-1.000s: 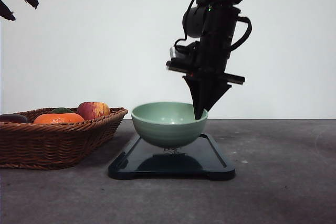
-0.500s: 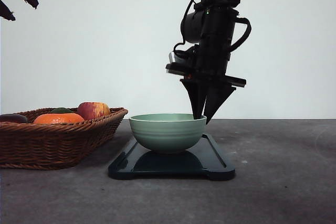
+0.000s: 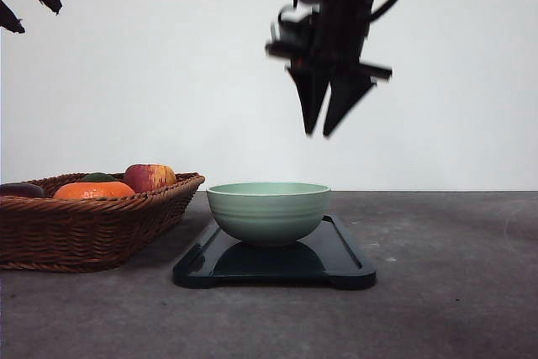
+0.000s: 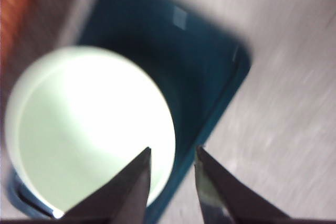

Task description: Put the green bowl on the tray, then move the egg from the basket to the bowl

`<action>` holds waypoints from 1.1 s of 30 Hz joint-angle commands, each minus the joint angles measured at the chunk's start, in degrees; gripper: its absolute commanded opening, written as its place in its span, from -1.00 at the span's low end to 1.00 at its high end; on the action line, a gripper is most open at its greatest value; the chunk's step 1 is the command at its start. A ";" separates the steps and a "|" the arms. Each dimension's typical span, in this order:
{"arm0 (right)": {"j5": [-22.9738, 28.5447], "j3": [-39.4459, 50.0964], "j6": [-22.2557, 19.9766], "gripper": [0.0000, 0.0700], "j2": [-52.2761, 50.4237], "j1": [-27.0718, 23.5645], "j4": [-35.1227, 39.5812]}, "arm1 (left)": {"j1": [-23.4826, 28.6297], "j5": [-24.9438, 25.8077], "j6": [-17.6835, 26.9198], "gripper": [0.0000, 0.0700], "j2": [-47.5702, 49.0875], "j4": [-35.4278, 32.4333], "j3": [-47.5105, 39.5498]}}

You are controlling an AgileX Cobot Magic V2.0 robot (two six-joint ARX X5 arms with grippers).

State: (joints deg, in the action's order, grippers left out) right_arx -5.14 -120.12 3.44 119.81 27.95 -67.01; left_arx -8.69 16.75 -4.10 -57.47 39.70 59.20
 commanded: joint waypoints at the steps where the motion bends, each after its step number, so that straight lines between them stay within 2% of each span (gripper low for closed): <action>1: 0.24 0.02 0.42 -0.54 -1.62 0.43 1.45 | -0.07 0.26 -0.07 -0.09 -0.66 -0.26 1.29; 7: 0.28 8.68 0.42 -0.54 -9.34 0.43 8.99 | -0.08 0.26 -0.07 -0.09 -0.66 -0.24 1.29; 15: 0.28 35.88 0.44 -0.54 -26.17 0.43 28.15 | -0.09 0.26 -0.08 -0.09 -0.66 -0.28 1.29; 20: 1.13 51.57 0.43 -0.54 -37.08 0.08 35.22 | -0.09 0.26 -0.09 -0.09 -0.66 -0.26 1.29; 24: 2.38 61.02 0.38 -0.54 -44.94 -0.27 36.96 | -0.09 0.26 -0.16 -0.08 -0.71 -0.28 1.29; 27: 4.46 66.45 0.37 -0.54 -50.38 -0.42 36.41 | -0.14 0.26 -1.88 -0.07 -1.10 -0.24 1.29; 30: 6.58 69.49 0.55 -0.54 -54.82 -0.60 33.01 | -0.49 0.26 -5.25 0.03 -2.01 0.06 1.29; 33: 8.49 69.83 1.42 -0.52 -57.57 -0.83 27.10 | -1.31 0.26 -6.27 0.04 -3.43 0.18 1.29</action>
State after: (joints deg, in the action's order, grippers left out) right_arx 2.81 -49.98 3.66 62.06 26.94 -39.10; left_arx -9.66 16.75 -8.83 -60.10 40.32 59.20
